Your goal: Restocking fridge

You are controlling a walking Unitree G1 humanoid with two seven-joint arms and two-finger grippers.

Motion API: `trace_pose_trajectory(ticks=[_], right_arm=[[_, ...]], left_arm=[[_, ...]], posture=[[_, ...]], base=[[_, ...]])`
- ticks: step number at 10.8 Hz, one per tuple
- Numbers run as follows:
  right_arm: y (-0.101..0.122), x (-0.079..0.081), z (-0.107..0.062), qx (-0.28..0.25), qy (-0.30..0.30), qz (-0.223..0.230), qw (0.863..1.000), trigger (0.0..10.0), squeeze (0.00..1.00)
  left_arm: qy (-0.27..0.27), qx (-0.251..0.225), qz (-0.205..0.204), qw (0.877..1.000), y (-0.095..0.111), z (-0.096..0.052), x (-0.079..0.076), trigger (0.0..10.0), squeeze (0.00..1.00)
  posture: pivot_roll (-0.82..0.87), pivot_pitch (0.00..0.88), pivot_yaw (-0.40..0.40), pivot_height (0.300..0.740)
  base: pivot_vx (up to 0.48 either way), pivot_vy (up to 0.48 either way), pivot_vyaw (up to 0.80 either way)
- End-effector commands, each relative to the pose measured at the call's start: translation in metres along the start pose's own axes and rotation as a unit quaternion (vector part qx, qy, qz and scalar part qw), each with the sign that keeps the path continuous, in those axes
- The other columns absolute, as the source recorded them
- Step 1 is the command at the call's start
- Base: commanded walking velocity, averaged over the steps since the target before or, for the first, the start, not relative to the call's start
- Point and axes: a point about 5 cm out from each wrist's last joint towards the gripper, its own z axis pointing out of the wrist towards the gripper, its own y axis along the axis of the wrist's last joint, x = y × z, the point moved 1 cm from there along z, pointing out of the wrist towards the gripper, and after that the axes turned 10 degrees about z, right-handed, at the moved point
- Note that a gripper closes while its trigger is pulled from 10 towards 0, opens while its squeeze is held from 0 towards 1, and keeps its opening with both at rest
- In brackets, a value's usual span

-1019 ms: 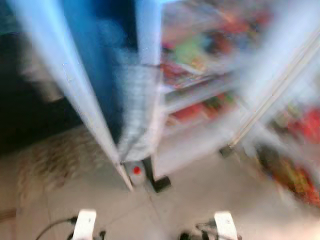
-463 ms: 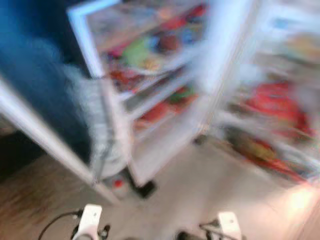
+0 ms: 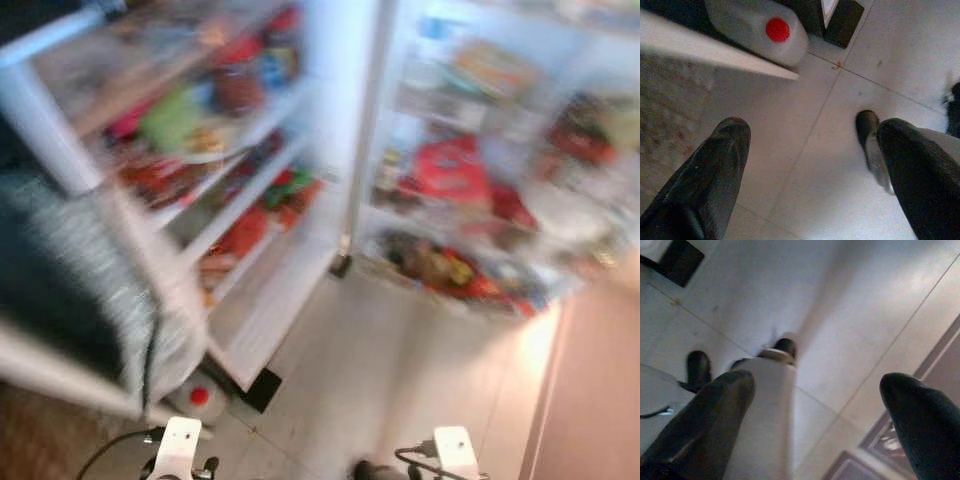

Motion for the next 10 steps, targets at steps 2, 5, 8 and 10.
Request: trace_pose_trajectory(ticks=[2,5,8,10], right_arm=[[-0.016,-0.003,-0.003,0.028,-0.004,-0.002,1.000,10.0,0.00],[-0.012,-0.009,-0.004,-0.015,-0.054,0.033,0.998,10.0,0.00],[0.061,-0.049,-0.010,-0.185,-0.177,0.046,0.966,10.0,0.00],[0.097,-0.050,-0.018,-0.280,-0.181,0.056,0.941,10.0,0.00]], left_arm=[[-0.007,0.017,0.000,1.000,-0.009,-0.002,-0.005,10.0,0.00],[-0.010,0.018,-0.001,1.000,-0.009,-0.002,-0.008,10.0,0.00],[-0.010,0.018,0.002,1.000,-0.008,-0.002,-0.007,10.0,0.00],[-0.009,0.020,0.005,1.000,-0.010,-0.002,-0.005,10.0,0.00]], posture=[[0.10,0.183,0.051,0.740],[0.07,0.163,0.046,0.740],[0.06,0.172,0.057,0.740],[0.05,0.174,0.065,0.740]], base=[[0.000,0.000,0.00],[0.000,0.000,0.00],[0.000,0.000,0.00],[0.000,0.000,0.00]])
